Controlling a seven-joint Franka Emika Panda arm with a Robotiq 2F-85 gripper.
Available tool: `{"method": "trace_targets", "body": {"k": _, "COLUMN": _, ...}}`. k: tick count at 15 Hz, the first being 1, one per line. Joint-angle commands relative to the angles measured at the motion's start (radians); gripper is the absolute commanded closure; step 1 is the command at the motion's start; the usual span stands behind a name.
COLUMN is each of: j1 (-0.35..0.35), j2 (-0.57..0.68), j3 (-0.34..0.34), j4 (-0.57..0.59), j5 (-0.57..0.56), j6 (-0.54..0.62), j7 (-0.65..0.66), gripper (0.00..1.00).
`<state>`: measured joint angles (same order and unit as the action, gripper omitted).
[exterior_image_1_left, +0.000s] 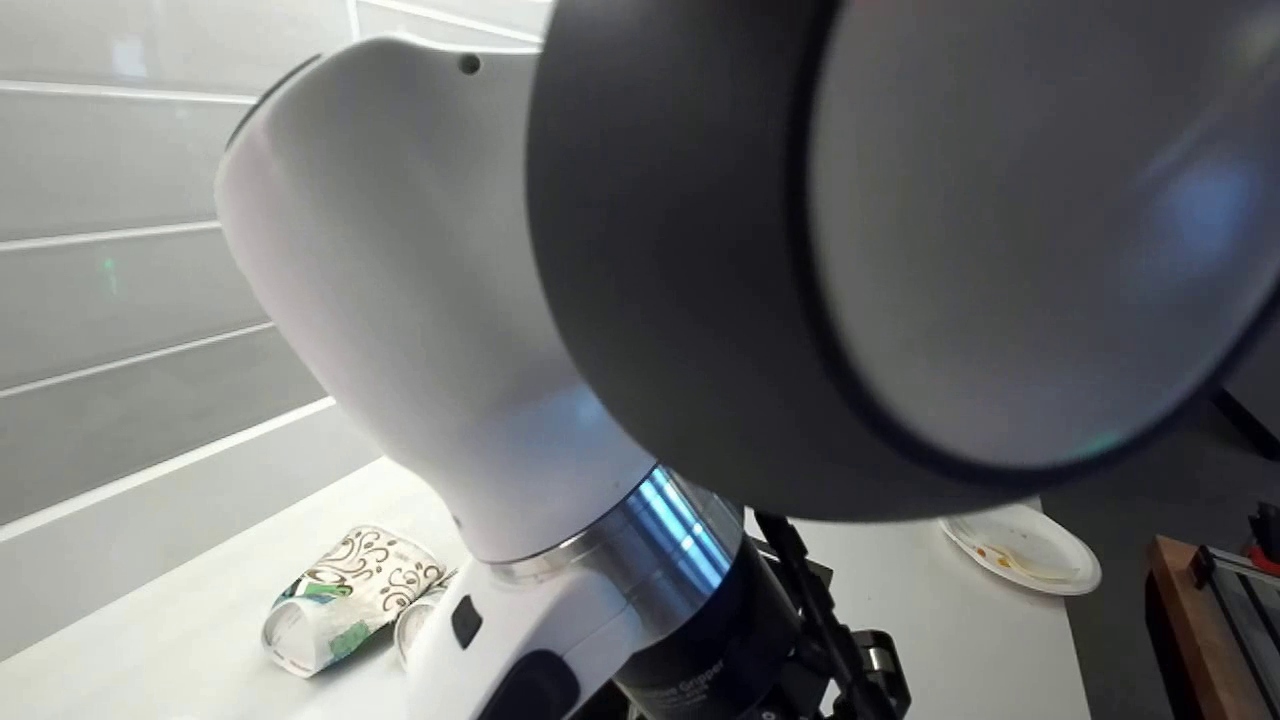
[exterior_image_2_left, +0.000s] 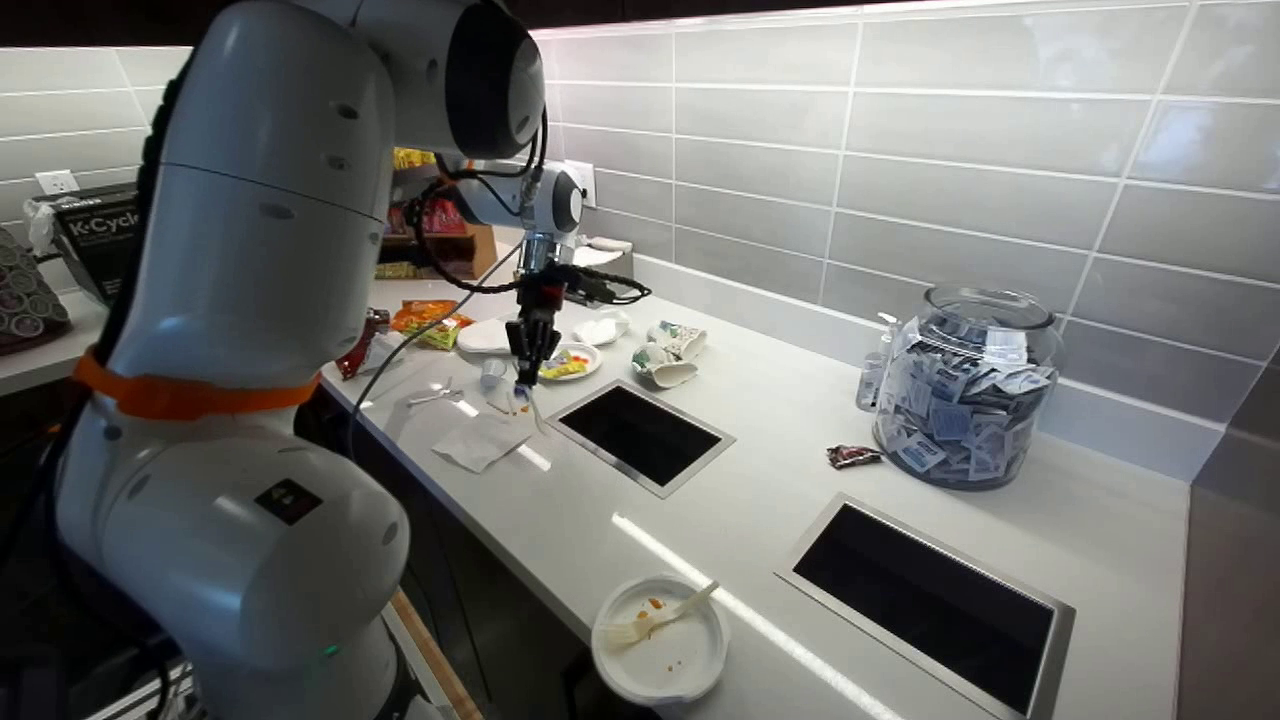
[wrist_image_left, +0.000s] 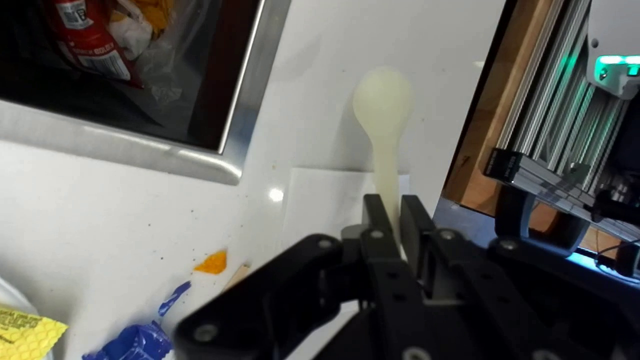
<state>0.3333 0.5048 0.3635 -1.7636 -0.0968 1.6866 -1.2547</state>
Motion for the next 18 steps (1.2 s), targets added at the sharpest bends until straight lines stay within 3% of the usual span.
{"method": "trace_targets", "body": {"k": 1, "j1": 0.006, "j2": -0.098, "j3": -0.007, "j4": -0.113, "j5": -0.028, "j6": 0.013, "j7": 0.068, "gripper": 0.97}}
{"method": "trace_targets", "body": {"k": 5, "j1": 0.002, "j2": -0.154, "j3": -0.005, "j4": -0.182, "j5": -0.041, "j6": 0.029, "j7": 0.117, "gripper": 0.97}}
{"method": "trace_targets", "body": {"k": 13, "j1": 0.023, "j2": -0.224, "j3": -0.01, "j4": -0.296, "j5": -0.198, "j6": 0.081, "j7": 0.34, "gripper": 0.97}}
{"method": "trace_targets", "body": {"k": 18, "j1": -0.009, "j2": -0.293, "j3": -0.023, "j4": -0.39, "j5": -0.211, "j6": 0.127, "j7": 0.458, "gripper": 0.97}}
